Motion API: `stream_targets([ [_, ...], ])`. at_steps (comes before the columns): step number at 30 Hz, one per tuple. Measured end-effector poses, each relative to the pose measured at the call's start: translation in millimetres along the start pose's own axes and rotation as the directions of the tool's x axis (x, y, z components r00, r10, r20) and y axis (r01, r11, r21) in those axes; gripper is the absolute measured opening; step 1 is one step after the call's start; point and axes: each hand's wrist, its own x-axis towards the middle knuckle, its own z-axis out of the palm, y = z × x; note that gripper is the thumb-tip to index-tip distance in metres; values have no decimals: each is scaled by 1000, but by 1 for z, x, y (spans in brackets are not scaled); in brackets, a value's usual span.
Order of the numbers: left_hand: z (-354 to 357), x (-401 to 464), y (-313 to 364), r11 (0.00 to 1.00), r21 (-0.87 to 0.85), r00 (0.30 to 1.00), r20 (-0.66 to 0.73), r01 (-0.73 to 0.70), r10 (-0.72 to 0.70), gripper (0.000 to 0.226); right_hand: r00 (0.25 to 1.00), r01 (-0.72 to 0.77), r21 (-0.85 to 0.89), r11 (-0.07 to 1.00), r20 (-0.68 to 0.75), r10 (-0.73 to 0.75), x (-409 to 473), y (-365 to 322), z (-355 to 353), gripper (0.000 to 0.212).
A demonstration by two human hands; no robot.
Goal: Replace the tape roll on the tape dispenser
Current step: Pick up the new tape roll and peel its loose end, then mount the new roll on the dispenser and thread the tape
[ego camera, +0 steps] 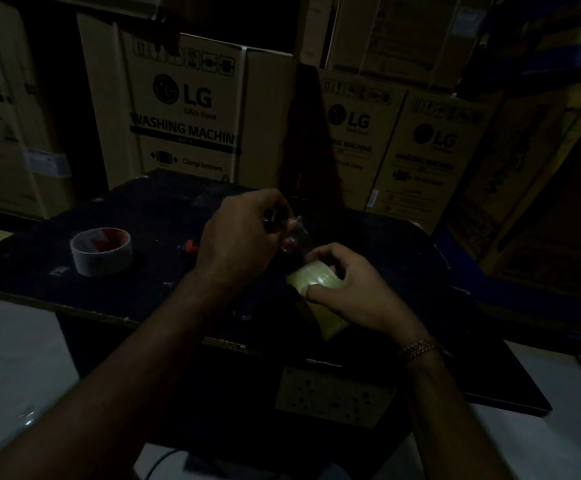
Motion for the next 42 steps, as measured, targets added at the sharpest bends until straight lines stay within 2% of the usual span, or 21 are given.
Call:
stream_targets([
  [3, 0, 5, -2, 1000, 27, 1000, -5, -3, 3, 13, 999, -24, 9, 1000, 26, 24, 5, -3, 2, 45],
  [7, 2, 10, -2, 997, -74, 999, -20, 25, -26, 22, 999, -48, 65, 997, 13, 48, 15, -2, 5, 40],
  [11, 6, 19, -6, 976, -183, 993, 0, 118, -120, 29, 995, -98, 102, 990, -18, 100, 21, 2, 15, 52],
  [13, 8, 23, -10, 921, -343, 981, 19, 185, -191, 27, 991, -73, 124, 990, -100, 86, 22, 4, 21, 45],
  [15, 9, 24, -16, 806, -527, 958, 62, 271, -281, 21, 986, -44, 185, 982, -152, 73, 22, 6, 23, 43],
  [17, 15, 22, -31, 744, -575, 927, 73, 341, -369, 14, 981, -16, 210, 978, -186, 56, 20, 8, 24, 44],
  [19, 26, 17, -55, 840, -419, 916, -44, 346, -399, 14, 970, 17, 189, 982, -239, 30, 20, 10, 25, 44],
  [22, 43, 2, -86, 960, 2, 940, -201, 282, -275, 32, 951, 65, 167, 984, -310, -11, 22, 12, 24, 44],
  [23, 47, -1, -94, 956, 150, 956, -192, 253, -222, 39, 945, 77, 174, 982, -328, -16, 23, 12, 23, 43],
  [25, 54, -3, -109, 910, 366, 981, -81, 194, -177, 54, 936, 92, 236, 968, -352, -3, 27, 14, 19, 43],
  [27, 59, 0, -115, 859, 479, 971, 51, 182, -234, 67, 932, 95, 316, 944, -362, 27, 31, 16, 15, 44],
  [29, 62, 1, -114, 813, 561, 956, 120, 158, -269, 75, 939, 77, 416, 906, -336, 75, 35, 20, 10, 52],
  [32, 60, 0, -109, 768, 632, 956, 148, 106, -254, 61, 948, 43, 545, 837, -287, 138, 43, 25, 7, 67],
  [35, 57, -3, -105, 743, 667, 945, 197, 65, -259, 55, 959, 39, 640, 768, -240, 151, 54, 26, 7, 56],
  [37, 56, -6, -103, 746, 663, 953, 181, 63, -242, 55, 970, 24, 714, 700, -186, 156, 62, 25, 6, 53],
  [39, 55, -9, -100, 783, 617, 968, 140, 79, -209, 52, 980, -4, 773, 635, -124, 157, 69, 24, 4, 57],
  [42, 56, -11, -97, 831, 548, 970, 136, 95, -201, 53, 993, -66, 837, 543, 1, 119, 74, 25, -2, 50],
])
